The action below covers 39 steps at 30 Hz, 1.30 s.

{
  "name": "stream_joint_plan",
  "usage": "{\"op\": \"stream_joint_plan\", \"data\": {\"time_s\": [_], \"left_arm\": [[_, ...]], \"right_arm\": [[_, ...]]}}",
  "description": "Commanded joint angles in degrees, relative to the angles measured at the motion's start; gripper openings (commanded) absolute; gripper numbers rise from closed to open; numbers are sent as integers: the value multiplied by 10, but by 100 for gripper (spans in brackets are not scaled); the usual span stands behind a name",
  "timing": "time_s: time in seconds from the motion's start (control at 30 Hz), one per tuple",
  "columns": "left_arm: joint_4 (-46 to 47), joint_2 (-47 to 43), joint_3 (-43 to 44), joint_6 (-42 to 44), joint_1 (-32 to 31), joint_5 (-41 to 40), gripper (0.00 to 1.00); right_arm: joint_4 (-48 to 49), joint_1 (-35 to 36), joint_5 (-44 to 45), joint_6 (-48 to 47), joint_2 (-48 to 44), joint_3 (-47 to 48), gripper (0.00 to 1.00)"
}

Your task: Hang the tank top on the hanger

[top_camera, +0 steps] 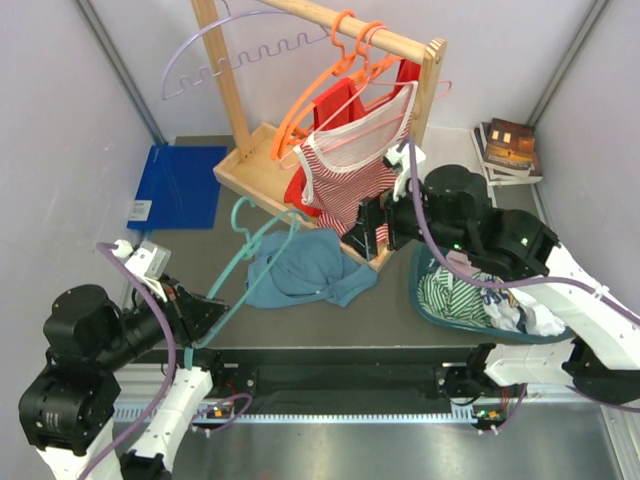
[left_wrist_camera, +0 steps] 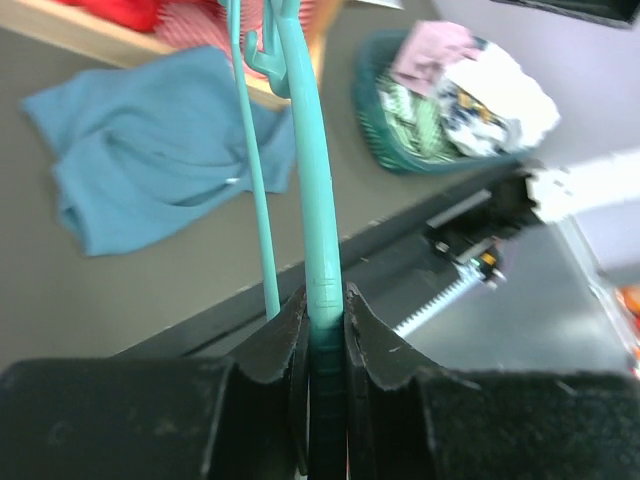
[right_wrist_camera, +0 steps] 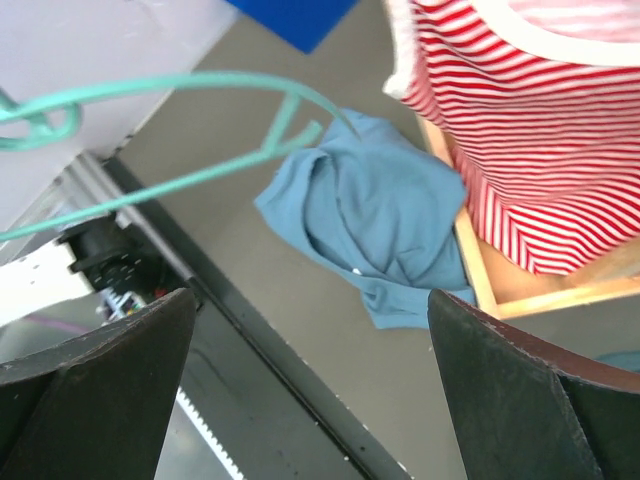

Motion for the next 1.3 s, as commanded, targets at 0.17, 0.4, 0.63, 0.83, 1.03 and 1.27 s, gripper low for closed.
{"op": "stream_joint_plan", "data": {"time_s": [0.17,0.4,0.63,0.83,1.03,1.27], "left_arm": [[-73,-7,9,-5,1,204,0],[-28,-3,-40,-21,1,283,0],[-1,9,-73,-32,-7,312,0],[28,20,-82,-42,-11,330,0],[37,19,-102,-45,-28,337,0],[66,16,-111,-64,-33,354,0]], "right_arm": [[71,-2,-149,-60,-78,-63,100],[151,-2,-219,-106,-102,-106,100],[141,-2,-259,-167,-61,-70,100],[170,-2,-378,-170,-19,-69,97],[191,0,-443,-159,-4,-91,88],[205,4,-474,-145,1,-118,86]]}}
